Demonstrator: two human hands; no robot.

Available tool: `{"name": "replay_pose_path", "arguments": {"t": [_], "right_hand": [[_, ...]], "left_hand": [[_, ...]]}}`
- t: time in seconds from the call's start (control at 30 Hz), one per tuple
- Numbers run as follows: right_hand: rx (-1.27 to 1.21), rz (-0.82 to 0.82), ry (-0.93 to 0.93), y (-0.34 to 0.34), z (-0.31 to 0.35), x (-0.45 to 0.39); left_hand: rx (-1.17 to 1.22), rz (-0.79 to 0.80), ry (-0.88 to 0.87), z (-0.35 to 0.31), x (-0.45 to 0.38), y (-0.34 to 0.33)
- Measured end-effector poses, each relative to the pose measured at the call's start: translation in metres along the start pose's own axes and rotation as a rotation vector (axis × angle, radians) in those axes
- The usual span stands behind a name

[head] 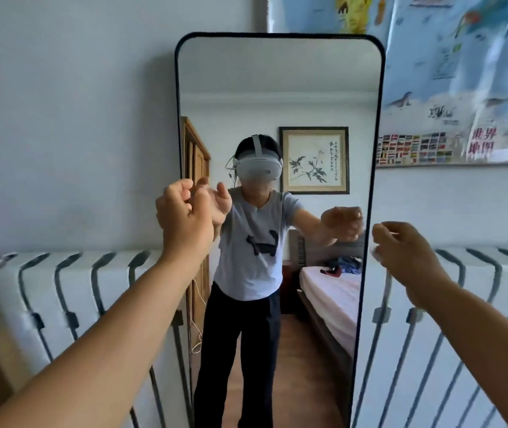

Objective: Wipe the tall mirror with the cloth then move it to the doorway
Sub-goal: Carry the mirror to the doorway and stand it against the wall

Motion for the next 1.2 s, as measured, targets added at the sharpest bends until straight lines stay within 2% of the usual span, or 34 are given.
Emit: {"name": "replay_pose_path", "arguments": {"t": [0.2,0.37,0.57,0.73,0.97,1.2], "right_hand": [[-0.039,0.063,-0.214,-0.018,-0.019,-0.029],[-0.161,0.122,-0.292,-0.04,-0.019,-0.031],[-0.218,0.001,-0.383,-0.055,-0.02,-0.033],[-0.281,-0.103,-0.405,-0.063,-0.027,-0.033],[-0.298,-0.133,-0.362,-0.066,-0.032,-0.029],[-0.336,-0.073,-0.379,-0.063,-0.044,-0.002]], "left_hand": [[-0.142,-0.043,0.199,0.023,-0.015,0.023],[-0.135,0.035,0.246,0.048,-0.016,0.022],[0.004,0.04,0.407,0.068,-0.011,0.011],[0.07,-0.017,0.425,0.089,-0.011,0.011],[0.077,-0.047,0.428,0.093,-0.004,0.012],[0.05,-0.114,0.511,0.09,0.018,0.028]]}}
Point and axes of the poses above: each hand's wrist, its own x-axis away from the middle knuckle, its own y-axis out of the back of the hand, z = x × y, the point moved 1 cm from there along -x, towards the middle knuckle, and after that the axes turned 12 degrees about x, right-handed, at the moved point
